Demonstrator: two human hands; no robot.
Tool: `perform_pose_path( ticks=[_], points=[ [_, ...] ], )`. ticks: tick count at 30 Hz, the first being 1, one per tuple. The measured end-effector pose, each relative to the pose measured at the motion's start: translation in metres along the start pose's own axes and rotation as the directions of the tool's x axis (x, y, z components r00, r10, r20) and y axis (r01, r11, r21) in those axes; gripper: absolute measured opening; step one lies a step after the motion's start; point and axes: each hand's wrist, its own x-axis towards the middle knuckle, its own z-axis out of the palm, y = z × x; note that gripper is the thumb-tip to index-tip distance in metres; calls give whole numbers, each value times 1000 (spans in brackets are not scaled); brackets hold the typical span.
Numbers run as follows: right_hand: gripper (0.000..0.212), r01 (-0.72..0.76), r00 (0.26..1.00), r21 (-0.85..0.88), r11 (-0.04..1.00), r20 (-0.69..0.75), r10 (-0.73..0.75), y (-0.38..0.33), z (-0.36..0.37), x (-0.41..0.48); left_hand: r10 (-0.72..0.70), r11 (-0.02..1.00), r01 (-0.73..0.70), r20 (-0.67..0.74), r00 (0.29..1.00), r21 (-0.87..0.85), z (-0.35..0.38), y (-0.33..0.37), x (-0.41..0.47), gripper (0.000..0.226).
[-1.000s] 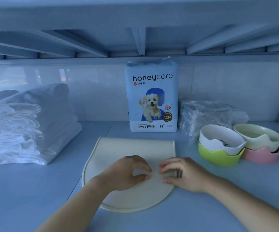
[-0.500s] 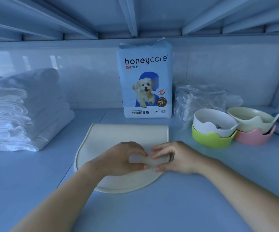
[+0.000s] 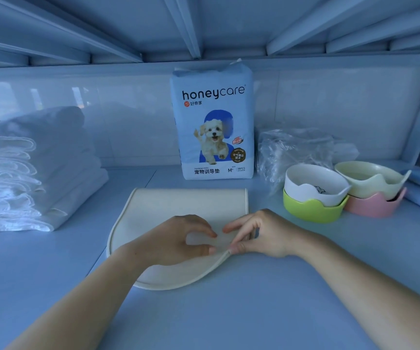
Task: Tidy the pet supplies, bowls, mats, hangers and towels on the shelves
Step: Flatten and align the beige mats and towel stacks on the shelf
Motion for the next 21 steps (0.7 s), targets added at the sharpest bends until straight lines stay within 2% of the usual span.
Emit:
perform_pose_path(
  ticks=[6,11,14,18,21],
  points=[
    [5,34,997,102,994,-71,-27,-4,1,-1,7,998,-7,14,1000,-55,-7,9,-4,56],
    [6,58,988,103,993,-151,-42,-7,1,-1,-7,997,15,98,995,-78,-12,17,-8,48],
    [11,64,977,104,992,-208,-41,-8,0,-1,-39,999,43,145,989,-22,-19,15,-12,45],
    [22,38,989,-33,999,-139,-43,-4,-2,-4,-74,996,66,160,984,57,-22,13,-13,49],
    [14,11,988,-97,995,-150,-26,0,-6,-1,-53,997,44,135,989,69,-21,17,-12,46]
  ],
)
